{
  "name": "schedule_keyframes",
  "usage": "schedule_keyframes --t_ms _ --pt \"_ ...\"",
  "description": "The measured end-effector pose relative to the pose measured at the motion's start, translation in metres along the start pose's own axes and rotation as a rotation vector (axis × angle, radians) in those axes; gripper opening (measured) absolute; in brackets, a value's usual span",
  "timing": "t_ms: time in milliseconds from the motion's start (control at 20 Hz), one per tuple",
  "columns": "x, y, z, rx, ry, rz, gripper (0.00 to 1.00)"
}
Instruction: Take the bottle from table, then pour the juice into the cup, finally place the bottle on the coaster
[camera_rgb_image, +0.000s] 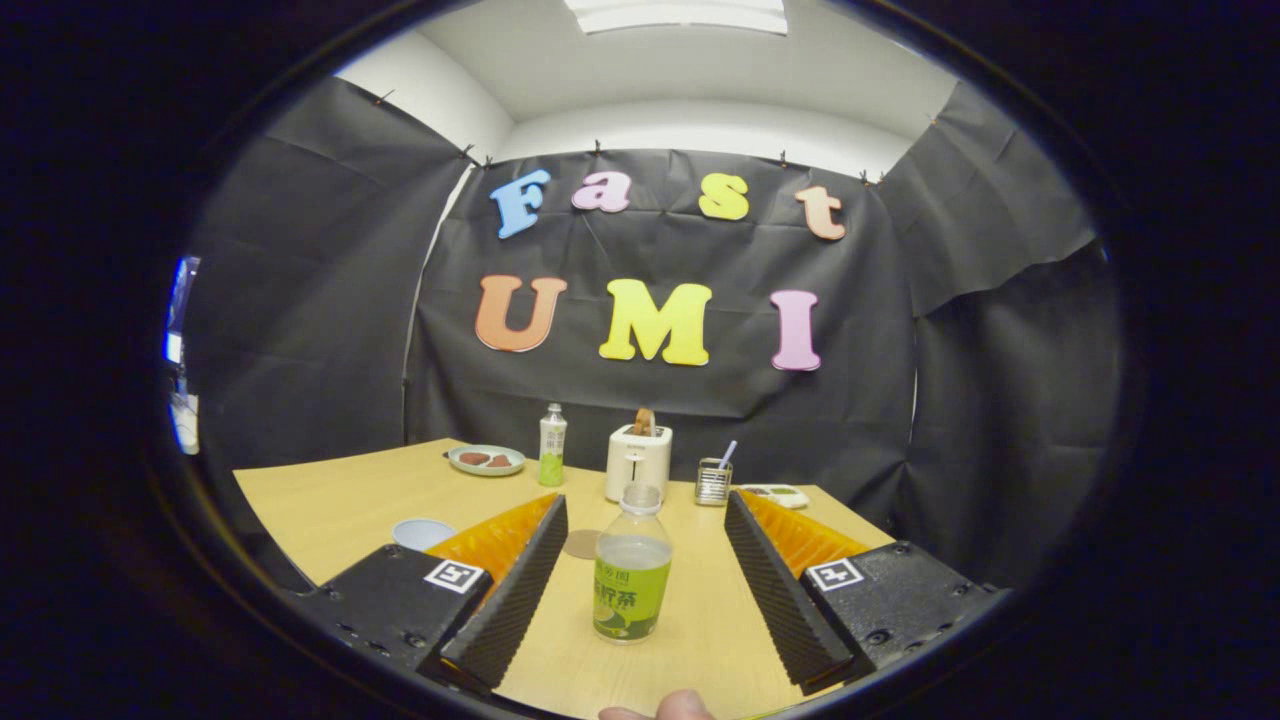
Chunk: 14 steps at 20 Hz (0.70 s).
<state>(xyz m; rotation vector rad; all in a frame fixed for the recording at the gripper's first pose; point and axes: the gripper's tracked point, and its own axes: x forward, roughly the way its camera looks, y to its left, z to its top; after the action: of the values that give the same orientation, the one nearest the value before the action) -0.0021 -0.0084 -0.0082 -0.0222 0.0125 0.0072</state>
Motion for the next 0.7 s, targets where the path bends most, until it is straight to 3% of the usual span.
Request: schedule_keyframes --t_ms 450,700 --pt "0.020 0.004 -0.041 0.103 0.085 0.026 1.00" --pt "0.041 0.009 -0.070 0.094 0.138 0.007 1.00"
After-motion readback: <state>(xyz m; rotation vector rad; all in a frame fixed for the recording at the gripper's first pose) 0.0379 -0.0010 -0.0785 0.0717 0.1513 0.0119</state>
